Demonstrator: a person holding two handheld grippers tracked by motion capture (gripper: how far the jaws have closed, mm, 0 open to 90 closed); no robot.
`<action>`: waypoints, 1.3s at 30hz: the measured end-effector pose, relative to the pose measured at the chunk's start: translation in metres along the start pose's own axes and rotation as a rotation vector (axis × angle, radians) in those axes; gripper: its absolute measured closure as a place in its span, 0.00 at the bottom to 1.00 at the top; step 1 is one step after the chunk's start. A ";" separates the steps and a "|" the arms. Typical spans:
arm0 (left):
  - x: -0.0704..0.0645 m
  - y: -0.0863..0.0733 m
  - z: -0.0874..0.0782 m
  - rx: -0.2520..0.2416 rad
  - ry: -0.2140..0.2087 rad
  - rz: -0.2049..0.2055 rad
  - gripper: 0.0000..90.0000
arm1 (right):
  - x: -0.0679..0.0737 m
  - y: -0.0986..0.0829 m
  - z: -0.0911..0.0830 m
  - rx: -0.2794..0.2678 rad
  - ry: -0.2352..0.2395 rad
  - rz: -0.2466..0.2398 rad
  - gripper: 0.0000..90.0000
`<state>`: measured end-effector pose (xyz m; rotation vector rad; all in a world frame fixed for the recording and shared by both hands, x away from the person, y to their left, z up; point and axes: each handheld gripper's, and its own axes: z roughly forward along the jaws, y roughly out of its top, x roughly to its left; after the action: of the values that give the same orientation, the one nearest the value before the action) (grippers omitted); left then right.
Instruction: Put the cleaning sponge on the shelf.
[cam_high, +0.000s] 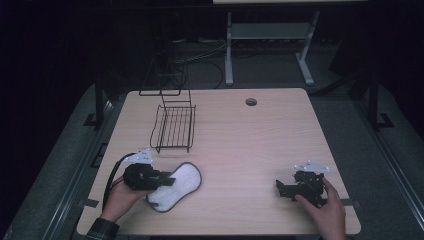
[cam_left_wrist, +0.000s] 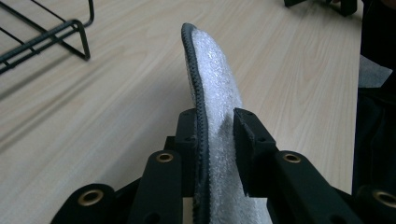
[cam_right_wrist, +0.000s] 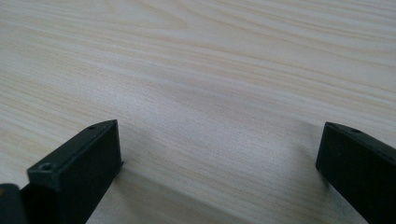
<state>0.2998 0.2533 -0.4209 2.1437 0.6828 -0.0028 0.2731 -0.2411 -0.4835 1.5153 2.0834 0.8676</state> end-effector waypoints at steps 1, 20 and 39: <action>0.000 0.000 -0.001 -0.005 -0.002 0.002 0.81 | 0.000 0.000 0.000 0.000 0.001 0.000 0.00; -0.004 0.009 -0.009 -0.070 -0.010 0.008 0.87 | 0.000 0.000 0.000 0.001 0.001 0.000 0.00; 0.007 0.024 -0.023 -0.141 0.002 -0.017 0.87 | 0.000 0.000 0.000 0.001 0.001 -0.001 0.00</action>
<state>0.3119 0.2622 -0.3901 2.0028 0.6826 0.0379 0.2728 -0.2411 -0.4834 1.5142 2.0853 0.8671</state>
